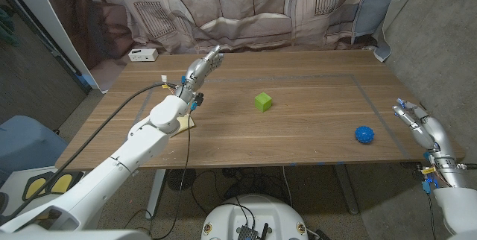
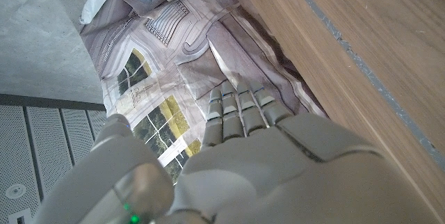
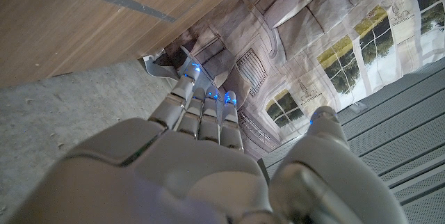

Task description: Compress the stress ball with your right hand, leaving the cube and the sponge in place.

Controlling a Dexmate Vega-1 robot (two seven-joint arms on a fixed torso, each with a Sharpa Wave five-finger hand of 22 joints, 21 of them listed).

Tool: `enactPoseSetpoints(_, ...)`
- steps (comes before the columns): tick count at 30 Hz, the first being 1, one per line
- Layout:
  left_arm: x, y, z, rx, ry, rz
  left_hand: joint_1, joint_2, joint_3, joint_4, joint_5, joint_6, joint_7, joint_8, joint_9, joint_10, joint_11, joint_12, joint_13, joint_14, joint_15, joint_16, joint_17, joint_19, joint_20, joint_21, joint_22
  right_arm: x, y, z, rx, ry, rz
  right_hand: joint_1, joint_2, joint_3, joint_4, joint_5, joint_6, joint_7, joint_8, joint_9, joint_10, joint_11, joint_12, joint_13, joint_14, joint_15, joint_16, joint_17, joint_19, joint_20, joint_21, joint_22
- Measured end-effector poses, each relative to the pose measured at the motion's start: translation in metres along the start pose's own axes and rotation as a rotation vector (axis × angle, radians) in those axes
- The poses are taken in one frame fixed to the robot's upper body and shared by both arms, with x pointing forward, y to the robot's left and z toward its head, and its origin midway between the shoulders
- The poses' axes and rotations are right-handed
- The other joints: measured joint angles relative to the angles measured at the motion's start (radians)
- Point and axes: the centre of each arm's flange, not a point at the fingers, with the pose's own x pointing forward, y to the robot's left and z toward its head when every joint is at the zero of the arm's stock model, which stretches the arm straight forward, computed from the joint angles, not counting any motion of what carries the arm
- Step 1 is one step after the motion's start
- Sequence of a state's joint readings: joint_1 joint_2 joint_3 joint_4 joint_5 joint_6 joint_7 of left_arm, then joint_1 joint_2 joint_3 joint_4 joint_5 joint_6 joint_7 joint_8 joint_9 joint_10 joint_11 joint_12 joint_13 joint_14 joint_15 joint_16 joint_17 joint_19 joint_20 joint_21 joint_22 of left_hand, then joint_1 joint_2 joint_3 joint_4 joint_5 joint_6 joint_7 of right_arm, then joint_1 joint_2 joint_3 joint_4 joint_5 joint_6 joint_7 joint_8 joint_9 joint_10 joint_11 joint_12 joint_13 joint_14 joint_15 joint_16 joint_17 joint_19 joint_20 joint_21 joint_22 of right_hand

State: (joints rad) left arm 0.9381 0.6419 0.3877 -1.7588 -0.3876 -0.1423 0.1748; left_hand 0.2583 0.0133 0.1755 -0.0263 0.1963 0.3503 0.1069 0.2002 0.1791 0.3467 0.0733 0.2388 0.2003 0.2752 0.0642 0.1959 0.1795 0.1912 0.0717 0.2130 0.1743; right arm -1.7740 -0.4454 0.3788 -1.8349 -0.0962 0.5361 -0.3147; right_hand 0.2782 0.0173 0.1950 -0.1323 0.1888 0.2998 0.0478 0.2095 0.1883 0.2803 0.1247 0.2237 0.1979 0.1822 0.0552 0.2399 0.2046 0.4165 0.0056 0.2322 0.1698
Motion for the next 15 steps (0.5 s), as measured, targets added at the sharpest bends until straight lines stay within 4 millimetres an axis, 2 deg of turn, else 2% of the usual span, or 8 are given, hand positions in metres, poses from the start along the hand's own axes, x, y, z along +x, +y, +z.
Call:
enactPoseSetpoints(9,0.0007,0.0004,-0.0043,0.004,0.007,0.008,0.000,0.000,0.004,-0.004,0.000,0.000,0.000,0.000,0.000,0.000,0.000,0.000,0.000,0.000,0.000,0.000,0.000,0.000,0.000,0.000,0.000,0.0023,0.0007,0.0028,-0.042,0.003,0.002,0.032,0.008,0.008,-0.008,0.000,-0.019,0.008,-0.010,0.005,-0.036,-0.007,-0.020,0.000,-0.005,-0.005,-0.015,0.000,0.000,0.000,-0.016,0.000)
enactPoseSetpoints(13,0.0014,0.0009,-0.0075,0.003,0.014,0.011,0.000,0.000,0.004,-0.004,0.000,0.000,0.000,0.000,0.000,0.000,0.000,0.000,0.000,0.000,0.000,0.000,0.000,0.000,0.000,0.000,0.000,0.0021,0.0013,0.0004,-0.063,0.013,0.003,0.063,0.018,0.022,-0.022,0.000,-0.038,0.006,-0.014,0.005,-0.045,-0.005,-0.020,0.000,-0.011,-0.007,-0.015,0.000,0.000,0.000,-0.016,0.000)
enactPoseSetpoints(15,0.0015,0.0011,-0.0094,0.002,0.018,0.013,0.000,0.000,0.004,-0.004,0.000,0.000,0.000,0.000,0.000,0.000,0.000,0.000,0.000,0.000,0.000,0.000,0.000,0.000,0.000,0.000,0.000,0.0019,0.0016,-0.0008,-0.077,0.018,0.004,0.077,0.019,0.029,-0.029,0.000,-0.046,0.003,-0.018,0.005,-0.049,-0.008,-0.020,0.000,0.004,-0.014,-0.015,0.000,0.015,0.003,-0.016,0.000)
